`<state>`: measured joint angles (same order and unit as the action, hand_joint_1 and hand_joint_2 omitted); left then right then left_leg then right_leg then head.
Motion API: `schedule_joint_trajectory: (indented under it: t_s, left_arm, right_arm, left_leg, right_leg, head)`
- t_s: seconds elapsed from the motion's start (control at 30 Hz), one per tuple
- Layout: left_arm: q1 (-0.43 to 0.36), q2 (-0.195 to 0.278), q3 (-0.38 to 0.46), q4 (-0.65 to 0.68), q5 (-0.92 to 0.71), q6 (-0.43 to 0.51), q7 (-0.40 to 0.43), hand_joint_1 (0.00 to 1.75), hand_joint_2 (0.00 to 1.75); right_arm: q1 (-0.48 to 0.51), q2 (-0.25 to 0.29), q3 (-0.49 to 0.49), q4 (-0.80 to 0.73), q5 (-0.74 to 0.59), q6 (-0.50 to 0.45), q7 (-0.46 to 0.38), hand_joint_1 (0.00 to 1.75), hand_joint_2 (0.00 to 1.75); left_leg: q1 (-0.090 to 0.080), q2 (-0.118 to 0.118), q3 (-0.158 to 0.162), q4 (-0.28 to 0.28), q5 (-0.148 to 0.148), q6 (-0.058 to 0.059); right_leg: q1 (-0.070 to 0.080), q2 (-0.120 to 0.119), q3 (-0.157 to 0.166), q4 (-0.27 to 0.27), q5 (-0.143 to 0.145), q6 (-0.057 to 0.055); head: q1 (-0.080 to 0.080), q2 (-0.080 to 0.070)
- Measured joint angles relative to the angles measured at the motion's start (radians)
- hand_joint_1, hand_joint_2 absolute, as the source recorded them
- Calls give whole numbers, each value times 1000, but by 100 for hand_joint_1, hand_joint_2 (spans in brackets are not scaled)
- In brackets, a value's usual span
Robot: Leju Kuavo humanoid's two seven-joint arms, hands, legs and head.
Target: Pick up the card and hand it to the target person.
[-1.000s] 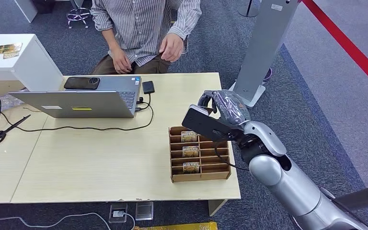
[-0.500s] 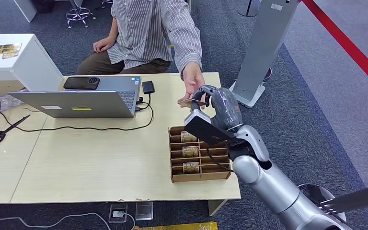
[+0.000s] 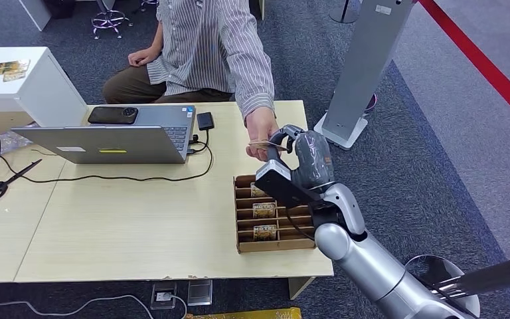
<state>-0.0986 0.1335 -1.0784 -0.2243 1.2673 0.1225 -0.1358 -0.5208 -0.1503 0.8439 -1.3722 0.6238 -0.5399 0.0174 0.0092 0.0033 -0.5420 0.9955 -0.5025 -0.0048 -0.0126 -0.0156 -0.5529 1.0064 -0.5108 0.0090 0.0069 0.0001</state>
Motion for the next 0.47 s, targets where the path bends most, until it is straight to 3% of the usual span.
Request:
schedule_joint_trajectory:
  t_s: [0.03,0.1,0.17,0.47]
  left_arm:
    - [0,0,0,0,-1,0,-1,0,87]
    - [0,0,-1,0,-2,0,-3,0,87]
    - [0,0,-1,0,-2,1,-6,0,0]
    - [0,0,-1,0,-2,18,7,0,0]
  right_arm:
    - [1,0,2,3,-2,-3,-1,83,175]
    - [3,0,6,10,-2,-10,-2,0,175]
    - [5,0,10,16,-2,-13,-2,0,175]
    - [6,0,16,30,3,-16,1,0,175]
  left_leg:
    - [0,0,0,0,0,0]
    - [0,0,0,0,0,0]
    - [0,0,0,0,0,0]
    - [0,0,0,0,0,0]
  right_leg:
    - [0,0,0,0,0,0]
    - [0,0,0,0,0,0]
    - [0,0,0,0,0,0]
    - [0,0,0,0,0,0]
  head:
    - [0,0]
    - [0,0]
    - [0,0]
    - [-1,0]
